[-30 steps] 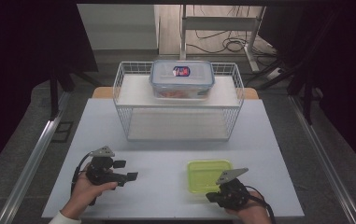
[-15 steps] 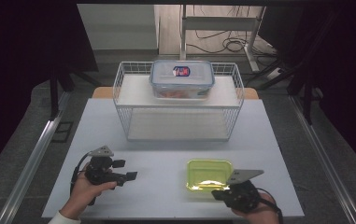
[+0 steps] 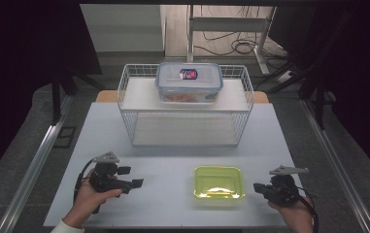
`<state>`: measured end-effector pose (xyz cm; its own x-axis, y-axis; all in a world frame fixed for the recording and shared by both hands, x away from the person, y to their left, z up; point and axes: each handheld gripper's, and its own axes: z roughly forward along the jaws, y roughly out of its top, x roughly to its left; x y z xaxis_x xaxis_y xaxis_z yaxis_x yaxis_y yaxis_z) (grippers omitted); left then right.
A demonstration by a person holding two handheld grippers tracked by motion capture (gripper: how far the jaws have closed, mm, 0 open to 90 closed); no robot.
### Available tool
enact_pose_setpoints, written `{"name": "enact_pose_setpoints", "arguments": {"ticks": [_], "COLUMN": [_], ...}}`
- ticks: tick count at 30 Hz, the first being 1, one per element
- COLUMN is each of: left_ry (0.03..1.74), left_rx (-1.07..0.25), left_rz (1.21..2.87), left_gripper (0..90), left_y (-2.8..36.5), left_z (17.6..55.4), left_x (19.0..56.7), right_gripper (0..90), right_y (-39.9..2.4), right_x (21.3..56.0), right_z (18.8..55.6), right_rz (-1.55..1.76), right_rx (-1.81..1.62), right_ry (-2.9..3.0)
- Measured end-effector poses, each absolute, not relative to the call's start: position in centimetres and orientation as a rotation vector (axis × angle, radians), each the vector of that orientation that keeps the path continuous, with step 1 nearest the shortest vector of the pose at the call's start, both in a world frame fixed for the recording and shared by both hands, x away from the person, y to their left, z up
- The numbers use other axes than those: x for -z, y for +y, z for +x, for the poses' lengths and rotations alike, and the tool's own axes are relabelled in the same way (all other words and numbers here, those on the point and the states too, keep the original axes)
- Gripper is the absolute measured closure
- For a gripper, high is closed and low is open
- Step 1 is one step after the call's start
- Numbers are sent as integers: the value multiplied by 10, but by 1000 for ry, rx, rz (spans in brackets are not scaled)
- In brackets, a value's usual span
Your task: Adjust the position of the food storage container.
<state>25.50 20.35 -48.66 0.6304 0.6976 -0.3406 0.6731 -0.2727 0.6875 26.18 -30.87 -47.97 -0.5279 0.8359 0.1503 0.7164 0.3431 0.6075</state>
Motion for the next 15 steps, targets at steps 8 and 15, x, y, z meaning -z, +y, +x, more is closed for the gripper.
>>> {"name": "enact_pose_setpoints", "arguments": {"ticks": [8,15], "left_ry": [1071,1071], "left_rx": [-31,-32], "left_rz": [1986,1988], "left_gripper": [219,219], "left_y": [205,205], "left_z": [254,255], "left_x": [485,486], "right_gripper": [899,899], "right_y": [-282,-265], "right_x": [486,486], "right_z": [275,280], "right_rz": [1386,1357], "right_rx": [-880,-858], "right_ry": [2446,2470]}}
